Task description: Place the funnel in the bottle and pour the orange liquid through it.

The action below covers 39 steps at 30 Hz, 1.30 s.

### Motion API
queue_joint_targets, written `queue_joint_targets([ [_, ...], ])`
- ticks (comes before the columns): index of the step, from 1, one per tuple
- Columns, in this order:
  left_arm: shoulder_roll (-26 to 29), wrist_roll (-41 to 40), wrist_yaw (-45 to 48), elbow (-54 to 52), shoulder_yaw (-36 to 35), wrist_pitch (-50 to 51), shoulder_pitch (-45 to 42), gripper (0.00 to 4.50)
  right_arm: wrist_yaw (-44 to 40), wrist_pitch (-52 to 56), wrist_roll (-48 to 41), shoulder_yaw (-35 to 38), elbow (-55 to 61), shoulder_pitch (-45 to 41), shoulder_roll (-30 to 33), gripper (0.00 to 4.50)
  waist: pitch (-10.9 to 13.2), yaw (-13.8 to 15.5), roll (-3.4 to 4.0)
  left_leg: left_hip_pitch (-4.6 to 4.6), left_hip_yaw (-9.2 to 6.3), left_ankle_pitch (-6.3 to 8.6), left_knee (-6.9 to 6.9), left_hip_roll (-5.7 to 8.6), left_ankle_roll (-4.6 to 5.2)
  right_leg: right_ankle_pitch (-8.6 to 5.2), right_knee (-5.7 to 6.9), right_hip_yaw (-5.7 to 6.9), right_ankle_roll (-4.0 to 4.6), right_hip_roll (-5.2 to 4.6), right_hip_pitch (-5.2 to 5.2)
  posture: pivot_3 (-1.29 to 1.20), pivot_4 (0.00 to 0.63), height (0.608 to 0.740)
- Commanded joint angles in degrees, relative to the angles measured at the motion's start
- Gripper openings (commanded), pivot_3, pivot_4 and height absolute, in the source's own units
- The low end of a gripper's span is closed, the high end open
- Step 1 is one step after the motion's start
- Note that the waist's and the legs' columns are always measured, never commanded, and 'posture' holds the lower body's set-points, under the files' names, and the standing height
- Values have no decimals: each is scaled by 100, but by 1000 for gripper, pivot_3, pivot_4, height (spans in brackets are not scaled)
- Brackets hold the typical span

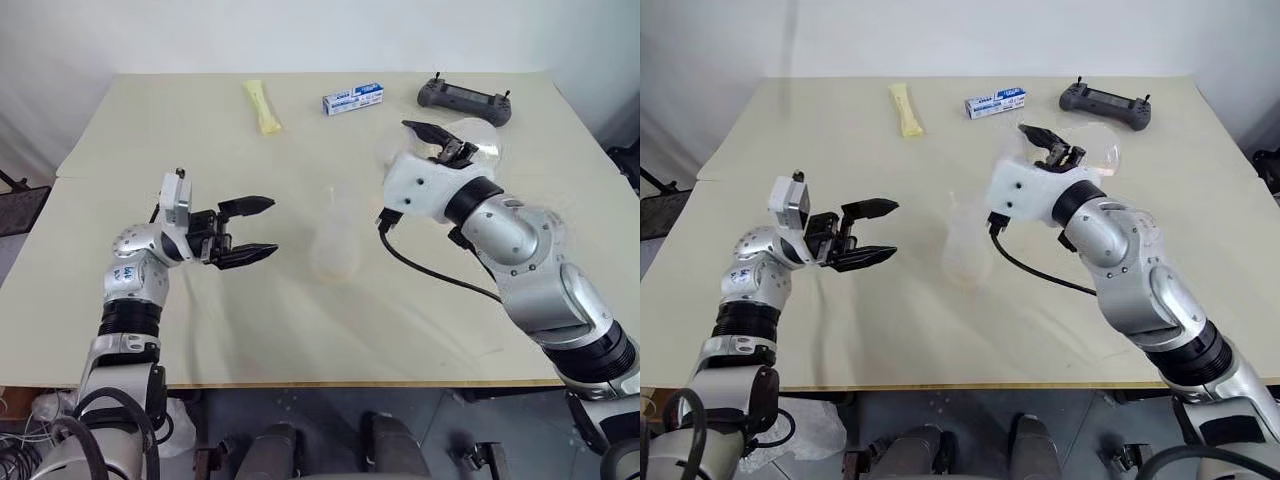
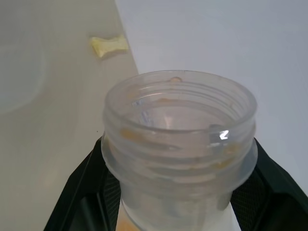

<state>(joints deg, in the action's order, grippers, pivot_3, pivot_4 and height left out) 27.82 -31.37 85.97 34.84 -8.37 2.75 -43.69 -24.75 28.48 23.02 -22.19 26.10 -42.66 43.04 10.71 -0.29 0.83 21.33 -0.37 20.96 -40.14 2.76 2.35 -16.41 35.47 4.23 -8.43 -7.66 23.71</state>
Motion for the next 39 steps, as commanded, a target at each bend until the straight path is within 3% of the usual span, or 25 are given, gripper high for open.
queue_joint_targets([
  [1, 27, -61, 244, -146, -47, -6, -27, 4500, -112, -469, 602, 27, 9, -264, 97, 2467, 0, -4, 0, 0, 0, 0, 0, 0, 0, 0, 0, 0, 0, 0, 0, 0, 150, 740],
  [16, -108, -51, 147, -212, -41, -47, 6, 4500, -406, -1506, 1766, -54, -370, -233, -319, 2467, 0, -1, -1, 0, -3, 0, -1, 0, 0, 0, 2, 1, 0, 0, 0, 0, 150, 740],
  [39, -124, -59, 125, -227, -77, -69, 13, 4500, -256, -2829, 2536, 195, -845, -178, -367, 2467, 0, -10, -1, 0, -2, 0, -1, 0, 0, 0, 3, 1, 0, 1, 0, 0, 150, 740],
])
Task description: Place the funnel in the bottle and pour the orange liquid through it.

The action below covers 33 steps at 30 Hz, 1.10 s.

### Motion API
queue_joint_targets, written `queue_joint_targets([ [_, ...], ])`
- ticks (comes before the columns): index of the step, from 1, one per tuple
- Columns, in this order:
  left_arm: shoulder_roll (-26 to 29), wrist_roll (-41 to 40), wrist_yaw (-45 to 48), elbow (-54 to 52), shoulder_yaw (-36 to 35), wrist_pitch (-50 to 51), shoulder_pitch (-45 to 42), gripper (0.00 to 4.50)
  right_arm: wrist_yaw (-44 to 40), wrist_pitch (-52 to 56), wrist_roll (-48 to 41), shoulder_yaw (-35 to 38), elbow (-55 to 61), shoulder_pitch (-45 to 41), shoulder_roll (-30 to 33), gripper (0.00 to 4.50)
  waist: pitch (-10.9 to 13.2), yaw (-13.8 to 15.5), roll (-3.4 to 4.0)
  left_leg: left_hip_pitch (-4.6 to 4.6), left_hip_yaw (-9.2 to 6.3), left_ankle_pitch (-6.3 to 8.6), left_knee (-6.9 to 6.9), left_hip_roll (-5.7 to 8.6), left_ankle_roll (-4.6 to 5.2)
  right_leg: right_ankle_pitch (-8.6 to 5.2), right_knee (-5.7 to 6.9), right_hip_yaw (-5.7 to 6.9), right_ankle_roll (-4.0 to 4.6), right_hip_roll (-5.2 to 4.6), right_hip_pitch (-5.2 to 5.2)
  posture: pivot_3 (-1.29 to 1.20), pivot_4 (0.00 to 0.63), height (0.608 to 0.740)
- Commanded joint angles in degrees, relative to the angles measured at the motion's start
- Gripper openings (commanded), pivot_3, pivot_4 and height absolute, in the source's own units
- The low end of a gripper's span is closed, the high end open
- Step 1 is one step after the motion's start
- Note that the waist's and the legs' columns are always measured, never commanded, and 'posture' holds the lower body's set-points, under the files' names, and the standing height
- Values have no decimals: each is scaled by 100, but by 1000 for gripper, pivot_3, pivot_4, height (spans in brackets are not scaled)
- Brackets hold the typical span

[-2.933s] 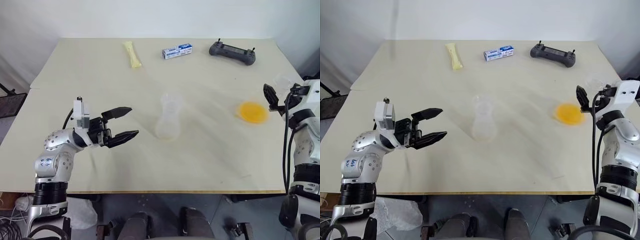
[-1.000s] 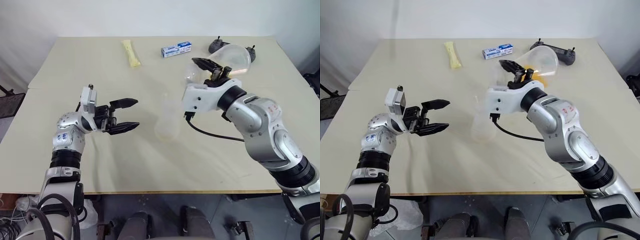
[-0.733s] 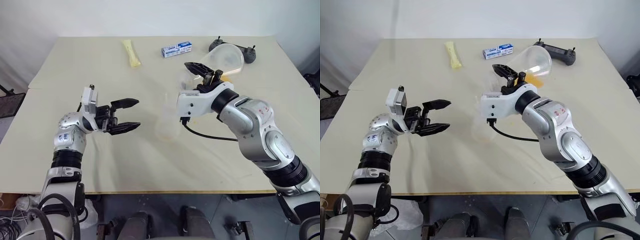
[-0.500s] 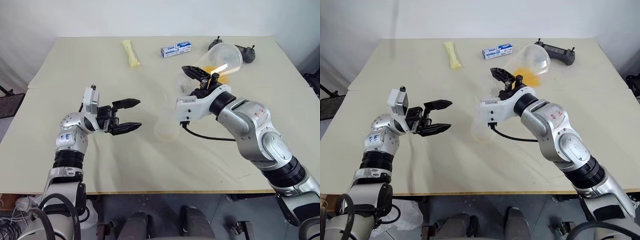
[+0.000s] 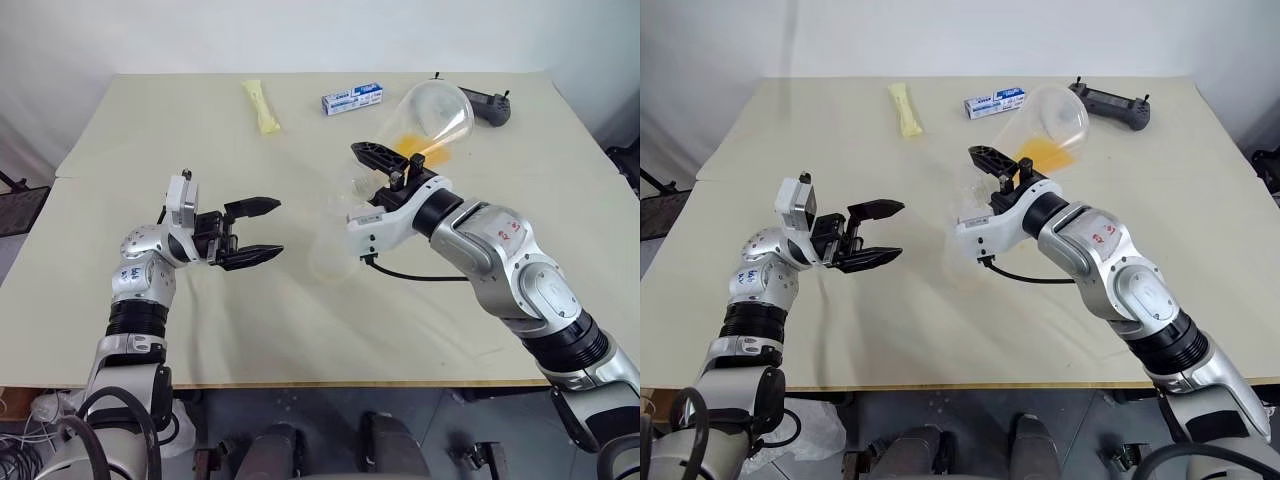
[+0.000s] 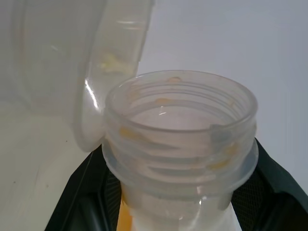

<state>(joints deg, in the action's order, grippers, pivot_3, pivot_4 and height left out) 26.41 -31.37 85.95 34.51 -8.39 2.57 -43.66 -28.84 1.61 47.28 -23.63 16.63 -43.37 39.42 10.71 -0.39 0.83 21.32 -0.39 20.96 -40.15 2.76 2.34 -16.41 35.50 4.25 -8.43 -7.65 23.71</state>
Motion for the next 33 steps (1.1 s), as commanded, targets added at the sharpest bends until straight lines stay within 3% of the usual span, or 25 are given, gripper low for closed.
queue_joint_targets([
  [1, 15, -61, 129, -196, -77, -55, 13, 4500, 159, -193, 128, 352, 83, -121, 0, 2467, 0, 0, 0, 0, 0, 0, 0, 0, 0, 0, 0, 0, 0, 0, 0, 0, 150, 740],
  [33, -74, -117, 137, -127, -219, -67, -8, 4500, 236, -1057, 432, 651, -190, -251, 3, 2467, 0, -8, 0, 0, 0, 0, 0, -1, 0, 0, 1, 0, 0, 0, 0, 0, 150, 740],
])
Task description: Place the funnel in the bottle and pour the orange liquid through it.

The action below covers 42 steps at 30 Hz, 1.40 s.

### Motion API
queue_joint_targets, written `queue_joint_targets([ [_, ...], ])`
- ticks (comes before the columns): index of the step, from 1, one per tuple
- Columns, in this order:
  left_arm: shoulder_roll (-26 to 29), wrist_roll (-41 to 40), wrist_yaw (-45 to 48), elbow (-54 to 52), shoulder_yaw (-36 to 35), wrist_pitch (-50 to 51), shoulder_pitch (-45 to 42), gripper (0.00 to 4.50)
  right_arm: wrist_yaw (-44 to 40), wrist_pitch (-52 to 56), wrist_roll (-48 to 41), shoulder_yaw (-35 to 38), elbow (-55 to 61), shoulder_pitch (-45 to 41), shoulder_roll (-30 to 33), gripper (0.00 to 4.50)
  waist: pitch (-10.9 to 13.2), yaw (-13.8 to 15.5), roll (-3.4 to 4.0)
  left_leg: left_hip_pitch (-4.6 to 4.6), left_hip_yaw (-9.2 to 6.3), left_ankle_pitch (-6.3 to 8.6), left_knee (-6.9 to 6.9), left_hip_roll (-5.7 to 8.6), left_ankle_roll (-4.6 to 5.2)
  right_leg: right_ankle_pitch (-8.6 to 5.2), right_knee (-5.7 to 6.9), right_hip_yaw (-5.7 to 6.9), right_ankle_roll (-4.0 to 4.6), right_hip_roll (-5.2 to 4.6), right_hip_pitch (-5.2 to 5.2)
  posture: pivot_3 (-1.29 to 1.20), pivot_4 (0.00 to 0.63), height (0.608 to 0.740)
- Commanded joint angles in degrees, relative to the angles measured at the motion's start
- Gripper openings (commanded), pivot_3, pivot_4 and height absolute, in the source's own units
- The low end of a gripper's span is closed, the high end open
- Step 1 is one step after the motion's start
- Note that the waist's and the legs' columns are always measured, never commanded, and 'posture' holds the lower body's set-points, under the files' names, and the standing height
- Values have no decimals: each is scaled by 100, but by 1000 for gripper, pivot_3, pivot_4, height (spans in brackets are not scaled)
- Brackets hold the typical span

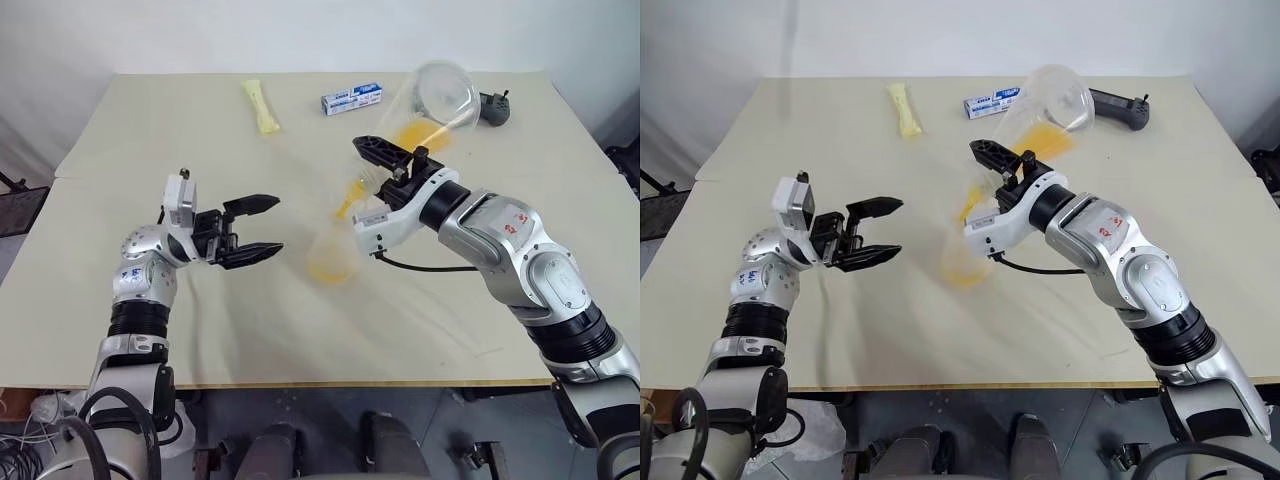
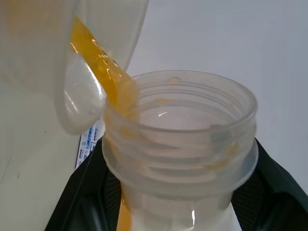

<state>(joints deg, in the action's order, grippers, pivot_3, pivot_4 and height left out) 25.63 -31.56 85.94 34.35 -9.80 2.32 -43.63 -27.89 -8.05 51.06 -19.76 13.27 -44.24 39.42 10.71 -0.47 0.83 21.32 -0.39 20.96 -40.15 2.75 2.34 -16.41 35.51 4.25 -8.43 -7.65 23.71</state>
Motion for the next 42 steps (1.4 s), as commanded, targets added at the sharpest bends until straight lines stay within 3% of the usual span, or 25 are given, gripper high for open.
queue_joint_targets([
  [1, -3, -95, 137, -110, -79, -42, -10, 4500, 150, -125, 59, 265, 137, -172, 12, 2467, 0, 0, 0, 0, 0, 0, 0, 0, 0, 0, 0, 0, 0, 0, 0, 0, 150, 740],
  [42, -126, -56, 116, -105, -58, -57, 0, 4500, 608, -1155, 381, 241, -514, -575, 155, 2467, 0, -117, 0, -1, -6, 0, 3, -1, 0, 0, 2, 1, 0, 0, 0, 0, 150, 740],
])
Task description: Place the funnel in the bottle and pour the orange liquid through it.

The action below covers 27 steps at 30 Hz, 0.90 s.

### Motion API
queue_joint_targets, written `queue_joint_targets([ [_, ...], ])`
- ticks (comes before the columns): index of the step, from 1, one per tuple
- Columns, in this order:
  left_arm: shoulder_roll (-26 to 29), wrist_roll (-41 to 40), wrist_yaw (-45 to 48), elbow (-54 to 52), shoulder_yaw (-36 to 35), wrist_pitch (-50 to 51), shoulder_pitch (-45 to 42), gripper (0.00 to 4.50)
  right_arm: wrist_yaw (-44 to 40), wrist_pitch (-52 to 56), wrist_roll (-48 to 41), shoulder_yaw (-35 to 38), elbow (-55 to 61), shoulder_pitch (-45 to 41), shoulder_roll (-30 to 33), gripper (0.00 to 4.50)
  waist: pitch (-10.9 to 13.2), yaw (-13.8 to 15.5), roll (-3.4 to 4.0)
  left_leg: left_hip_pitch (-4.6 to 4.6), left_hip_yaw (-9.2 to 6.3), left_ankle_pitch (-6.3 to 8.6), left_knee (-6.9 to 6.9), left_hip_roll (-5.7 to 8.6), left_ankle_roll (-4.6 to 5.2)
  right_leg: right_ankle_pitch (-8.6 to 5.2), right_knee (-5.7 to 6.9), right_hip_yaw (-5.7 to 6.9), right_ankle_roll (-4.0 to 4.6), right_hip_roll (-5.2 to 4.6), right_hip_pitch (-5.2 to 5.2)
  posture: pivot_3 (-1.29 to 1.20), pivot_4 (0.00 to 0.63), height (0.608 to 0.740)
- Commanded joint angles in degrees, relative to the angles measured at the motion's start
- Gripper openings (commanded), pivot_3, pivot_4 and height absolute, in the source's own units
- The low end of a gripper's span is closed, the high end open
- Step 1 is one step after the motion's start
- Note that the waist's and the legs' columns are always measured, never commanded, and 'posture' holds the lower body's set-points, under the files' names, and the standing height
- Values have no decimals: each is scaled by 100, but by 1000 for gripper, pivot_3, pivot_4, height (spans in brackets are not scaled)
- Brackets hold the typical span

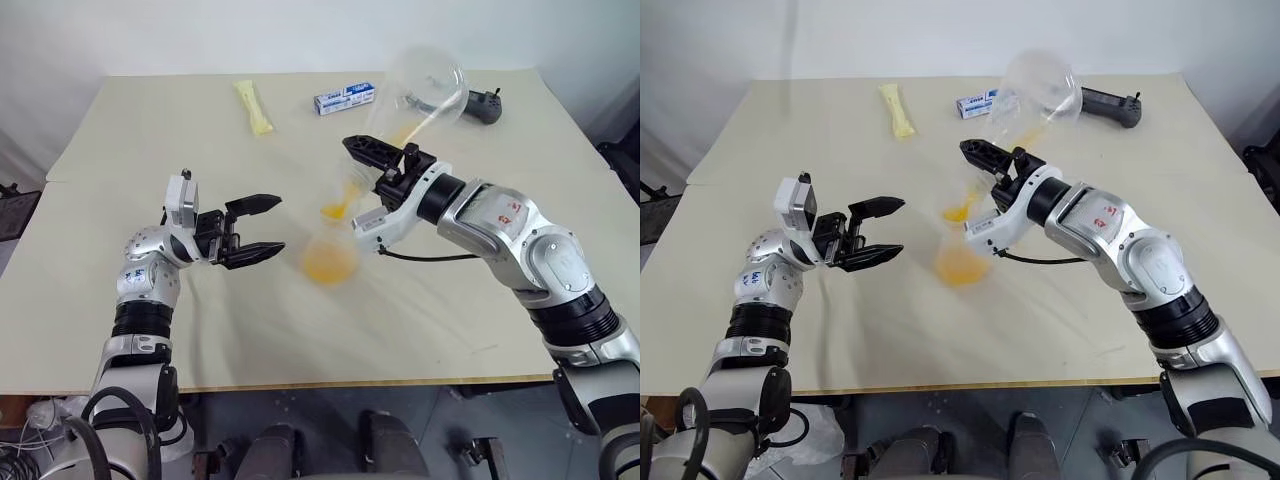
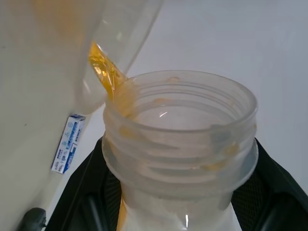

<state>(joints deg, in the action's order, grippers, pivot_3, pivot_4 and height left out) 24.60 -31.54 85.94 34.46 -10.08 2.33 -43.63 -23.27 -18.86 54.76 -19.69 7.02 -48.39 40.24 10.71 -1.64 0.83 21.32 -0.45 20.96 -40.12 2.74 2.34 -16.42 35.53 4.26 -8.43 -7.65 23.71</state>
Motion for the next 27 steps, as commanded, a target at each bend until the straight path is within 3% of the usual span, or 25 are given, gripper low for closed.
queue_joint_targets([
  [1, -26, -59, 115, -121, -30, -59, 3, 4500, 158, -93, 20, 228, 105, -168, 75, 2467, 0, 0, 0, 0, 0, 0, 0, 0, 0, 0, 0, 0, 0, 0, 0, 0, 150, 740],
  [27, -102, -37, 83, -56, -41, -68, -43, 4500, 375, -346, 136, 209, 36, -351, -3, 2467, 0, 1, 0, 0, 0, 0, 0, 0, 0, 0, 1, 0, 0, 0, 0, 0, 150, 740],
])
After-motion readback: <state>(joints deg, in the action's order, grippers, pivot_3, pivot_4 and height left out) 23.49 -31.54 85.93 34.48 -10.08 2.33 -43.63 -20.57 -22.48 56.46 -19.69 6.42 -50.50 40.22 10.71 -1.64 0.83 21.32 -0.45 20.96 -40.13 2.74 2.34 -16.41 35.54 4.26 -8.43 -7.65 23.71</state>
